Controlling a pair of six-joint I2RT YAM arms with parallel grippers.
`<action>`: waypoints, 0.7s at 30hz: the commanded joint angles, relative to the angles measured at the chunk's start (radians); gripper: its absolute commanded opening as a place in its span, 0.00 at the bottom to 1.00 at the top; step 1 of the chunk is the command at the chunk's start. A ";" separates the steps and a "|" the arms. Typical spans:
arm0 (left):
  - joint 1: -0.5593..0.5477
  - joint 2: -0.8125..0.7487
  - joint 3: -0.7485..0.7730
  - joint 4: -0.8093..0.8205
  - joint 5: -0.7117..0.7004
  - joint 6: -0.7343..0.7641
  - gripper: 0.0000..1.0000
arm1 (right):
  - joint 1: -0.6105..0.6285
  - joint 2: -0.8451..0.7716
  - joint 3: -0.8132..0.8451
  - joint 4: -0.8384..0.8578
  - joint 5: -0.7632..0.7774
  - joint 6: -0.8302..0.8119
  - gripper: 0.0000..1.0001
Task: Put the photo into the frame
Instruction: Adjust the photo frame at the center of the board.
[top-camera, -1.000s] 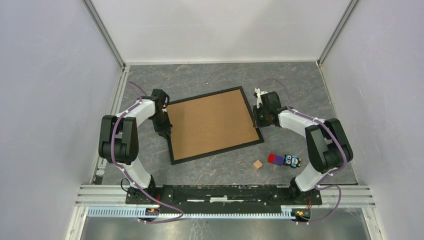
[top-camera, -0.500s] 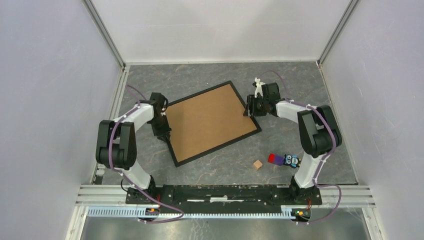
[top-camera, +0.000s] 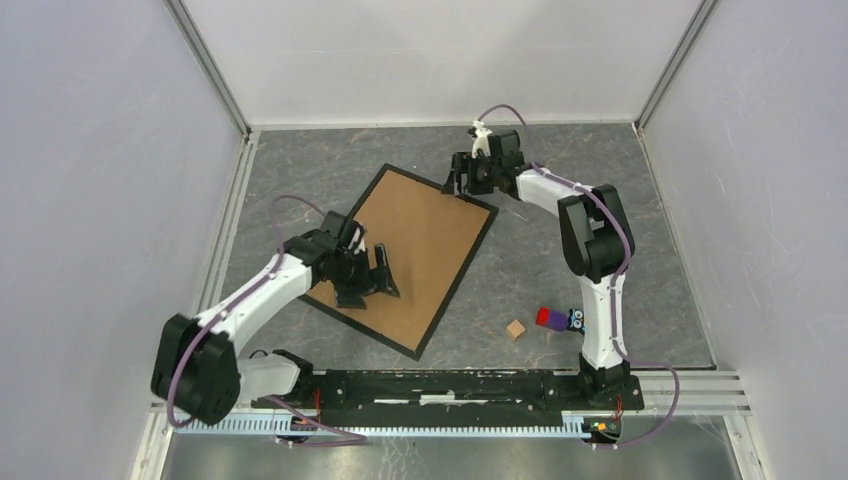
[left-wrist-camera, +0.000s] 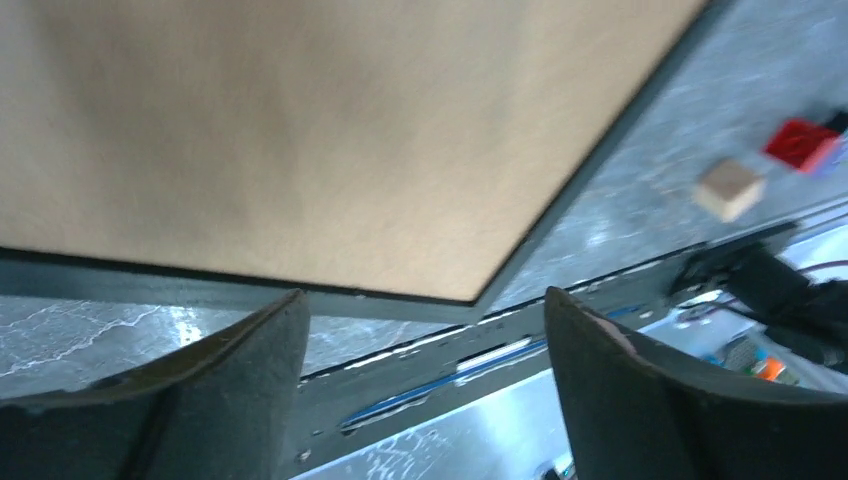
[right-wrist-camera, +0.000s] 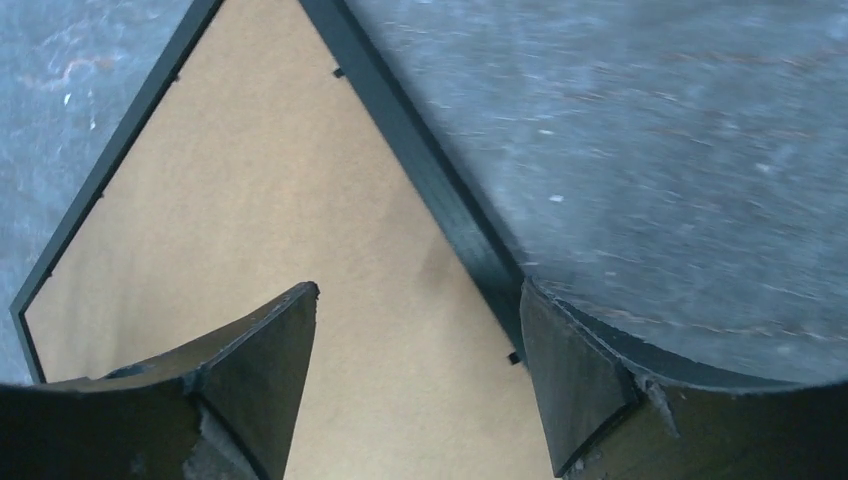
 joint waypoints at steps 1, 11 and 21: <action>0.008 -0.117 0.152 0.006 -0.060 -0.004 0.97 | 0.033 -0.113 0.127 -0.296 0.039 -0.143 0.84; 0.218 0.238 0.540 -0.090 -0.327 0.139 1.00 | -0.034 -0.602 -0.458 -0.179 0.012 -0.141 0.92; 0.335 0.621 0.768 -0.137 -0.364 0.197 1.00 | -0.119 -0.713 -0.867 0.181 -0.253 0.054 0.92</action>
